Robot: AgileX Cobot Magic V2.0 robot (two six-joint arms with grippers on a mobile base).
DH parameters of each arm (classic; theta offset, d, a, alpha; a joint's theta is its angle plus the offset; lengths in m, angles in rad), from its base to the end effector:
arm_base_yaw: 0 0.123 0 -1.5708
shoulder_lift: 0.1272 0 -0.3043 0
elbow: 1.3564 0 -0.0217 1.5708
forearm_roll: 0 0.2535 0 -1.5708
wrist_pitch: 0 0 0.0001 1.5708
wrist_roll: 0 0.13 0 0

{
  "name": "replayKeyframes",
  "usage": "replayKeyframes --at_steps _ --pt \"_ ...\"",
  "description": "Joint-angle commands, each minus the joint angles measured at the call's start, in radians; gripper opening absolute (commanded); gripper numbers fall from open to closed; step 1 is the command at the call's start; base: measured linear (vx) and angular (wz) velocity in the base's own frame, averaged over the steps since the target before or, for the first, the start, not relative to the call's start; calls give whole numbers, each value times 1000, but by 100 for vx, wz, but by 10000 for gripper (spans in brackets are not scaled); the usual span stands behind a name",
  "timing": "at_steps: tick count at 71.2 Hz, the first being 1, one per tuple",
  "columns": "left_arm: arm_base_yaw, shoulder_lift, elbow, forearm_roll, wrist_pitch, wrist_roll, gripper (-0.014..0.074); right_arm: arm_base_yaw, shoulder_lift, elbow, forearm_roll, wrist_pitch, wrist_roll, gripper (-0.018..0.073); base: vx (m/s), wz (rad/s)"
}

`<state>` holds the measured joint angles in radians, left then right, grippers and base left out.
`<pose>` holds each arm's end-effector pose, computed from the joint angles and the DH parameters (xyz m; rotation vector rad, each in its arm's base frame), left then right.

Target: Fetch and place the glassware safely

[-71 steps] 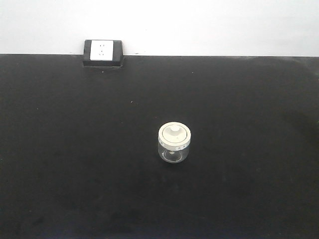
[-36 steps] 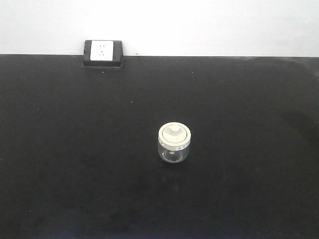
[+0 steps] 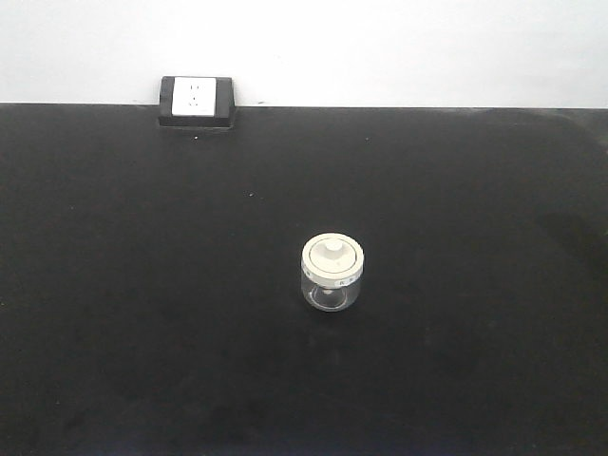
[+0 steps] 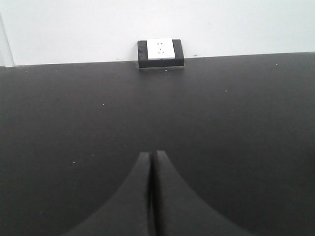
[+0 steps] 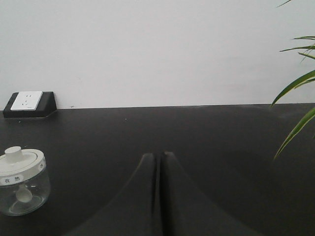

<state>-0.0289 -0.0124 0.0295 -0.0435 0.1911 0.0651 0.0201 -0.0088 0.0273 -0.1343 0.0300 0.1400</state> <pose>0.0780 -0.0033 0.1815 0.0496 1.6909 -0.0119 0.0791 0.0011 0.2030 -0.0078 1.5318 0.0175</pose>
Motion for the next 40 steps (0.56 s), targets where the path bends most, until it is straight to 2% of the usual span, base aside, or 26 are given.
replayKeyframes --at_steps 1,40 --pt "-6 -11 26 -11 -73 -6 -7 -5 -13 19 -6 -68 -6 -3 0 0" --pt "-6 -11 26 -11 -73 -6 -7 -5 -13 19 -6 -69 -6 -3 0 0"
